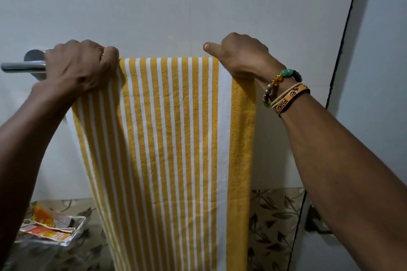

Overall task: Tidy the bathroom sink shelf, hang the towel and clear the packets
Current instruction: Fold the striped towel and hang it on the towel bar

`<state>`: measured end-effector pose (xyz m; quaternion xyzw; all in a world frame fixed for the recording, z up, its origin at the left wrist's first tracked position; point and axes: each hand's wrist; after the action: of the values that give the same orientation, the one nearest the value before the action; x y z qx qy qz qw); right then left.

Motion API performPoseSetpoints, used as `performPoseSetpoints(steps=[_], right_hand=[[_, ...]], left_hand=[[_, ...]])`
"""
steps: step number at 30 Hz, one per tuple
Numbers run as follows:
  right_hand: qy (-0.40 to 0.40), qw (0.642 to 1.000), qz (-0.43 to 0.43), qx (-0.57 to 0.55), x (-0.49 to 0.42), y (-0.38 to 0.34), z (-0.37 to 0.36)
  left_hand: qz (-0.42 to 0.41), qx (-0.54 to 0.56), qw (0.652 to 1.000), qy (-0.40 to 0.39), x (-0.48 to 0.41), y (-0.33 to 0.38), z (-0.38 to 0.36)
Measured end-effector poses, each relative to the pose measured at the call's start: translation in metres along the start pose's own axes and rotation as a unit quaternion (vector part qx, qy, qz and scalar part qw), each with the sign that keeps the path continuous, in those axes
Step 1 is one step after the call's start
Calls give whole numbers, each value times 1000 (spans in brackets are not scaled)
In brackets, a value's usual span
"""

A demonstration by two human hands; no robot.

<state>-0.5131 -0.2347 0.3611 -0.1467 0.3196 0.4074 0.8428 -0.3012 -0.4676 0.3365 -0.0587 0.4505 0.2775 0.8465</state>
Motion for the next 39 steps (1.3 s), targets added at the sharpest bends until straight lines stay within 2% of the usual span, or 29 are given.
performPoseSetpoints(steps=[5,13,19,23,27,29,33,36,38,39], right_hand=[[-18,1000,6,3,-1,0,0],[-21,999,48,-13,10,-1,2],[-13,997,72,32,14,1,0],[-44,996,58,48,10,-4,2],[-164,985,3,51,-6,2,-1],[-197,979,1,60,-12,8,-4],[-216,976,11,-31,-2,-10,7],[-194,980,36,-29,3,-11,9],[-136,990,43,1,6,-8,6],[-82,995,48,13,10,-8,4]], left_hand=[[-12,32,999,-10,7,6,9],[-50,121,989,-75,15,-4,23],[-52,194,976,-78,21,-4,28],[-50,215,973,-72,25,-3,30],[-47,224,971,-67,26,-5,28],[-45,222,972,-67,23,-5,27],[-52,222,971,-67,20,-9,26],[-57,228,970,-58,21,-8,26],[-65,230,969,-60,21,-5,28],[-66,230,969,-59,21,-3,29]])
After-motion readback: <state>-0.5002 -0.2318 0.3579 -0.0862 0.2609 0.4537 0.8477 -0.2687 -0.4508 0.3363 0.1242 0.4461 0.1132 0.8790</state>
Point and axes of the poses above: each hand's wrist, its own x-axis away from the middle knuckle, its own z-axis out of the back of the hand, y = z × x, and after that the axes turned 13 degrees about x, right-handed
